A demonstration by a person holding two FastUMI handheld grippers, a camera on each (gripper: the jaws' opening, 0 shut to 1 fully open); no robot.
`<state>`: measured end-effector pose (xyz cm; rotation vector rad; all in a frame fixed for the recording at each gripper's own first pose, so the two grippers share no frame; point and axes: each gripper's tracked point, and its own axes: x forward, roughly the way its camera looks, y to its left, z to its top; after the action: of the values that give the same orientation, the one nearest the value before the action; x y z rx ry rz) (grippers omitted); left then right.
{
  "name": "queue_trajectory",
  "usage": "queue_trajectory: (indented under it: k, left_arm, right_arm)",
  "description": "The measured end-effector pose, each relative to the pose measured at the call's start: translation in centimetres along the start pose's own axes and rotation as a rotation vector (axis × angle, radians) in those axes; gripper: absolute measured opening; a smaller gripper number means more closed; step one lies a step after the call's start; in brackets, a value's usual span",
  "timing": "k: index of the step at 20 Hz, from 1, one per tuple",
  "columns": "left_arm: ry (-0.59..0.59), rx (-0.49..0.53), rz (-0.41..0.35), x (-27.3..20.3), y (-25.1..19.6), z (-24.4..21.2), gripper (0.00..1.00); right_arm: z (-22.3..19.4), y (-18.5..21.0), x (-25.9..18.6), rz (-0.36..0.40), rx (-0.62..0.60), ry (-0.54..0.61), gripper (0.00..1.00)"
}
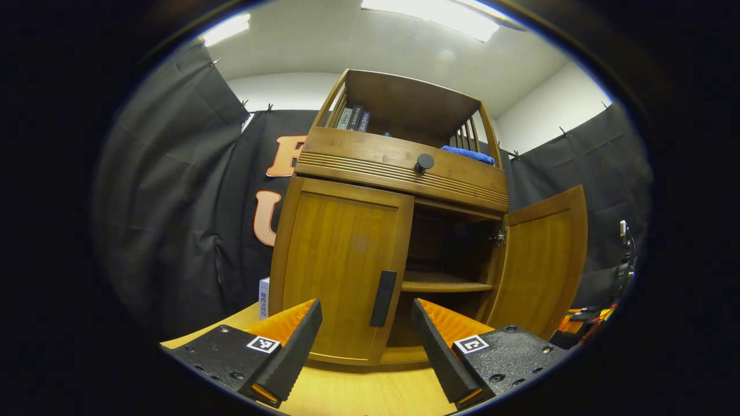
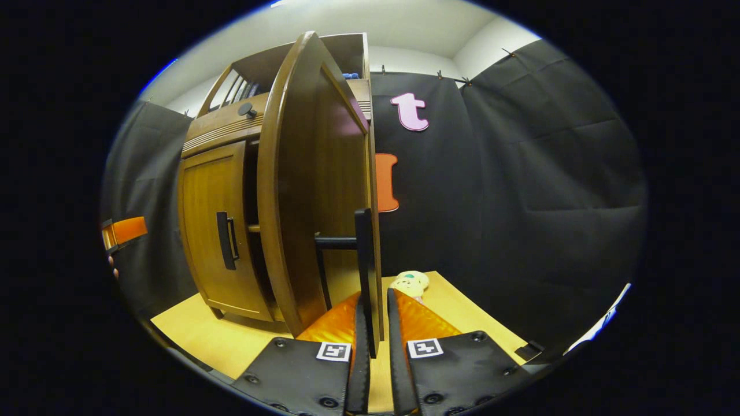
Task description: Open the right door of the double-door shoe cabinet with the right hand, and open the left door with the left hand.
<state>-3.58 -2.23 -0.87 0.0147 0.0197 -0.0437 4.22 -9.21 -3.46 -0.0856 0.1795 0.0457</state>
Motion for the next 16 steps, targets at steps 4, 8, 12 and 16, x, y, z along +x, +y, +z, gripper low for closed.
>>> queue_trajectory:
  k: [4,8,12,16]
  left_arm:
    - [-0.001,-0.003,0.000,0.1,0.0,-0.1,0.94]
    - [0.002,-0.009,0.009,0.1,0.5,-0.2,0.98]
    - [0.008,-0.027,0.019,-0.1,1.1,-0.5,0.94]
    - [0.000,-0.036,0.044,-0.5,2.0,-0.2,0.91]
  right_arm:
    - [0.1,-2.1,0.2,0.024,0.002,-0.008,0.19]
    - [0.3,-4.4,0.3,0.071,0.008,0.001,0.27]
    - [0.3,-6.0,0.8,0.135,0.007,0.020,0.31]
    - [0.4,-7.0,1.3,0.191,0.028,0.049,0.25]
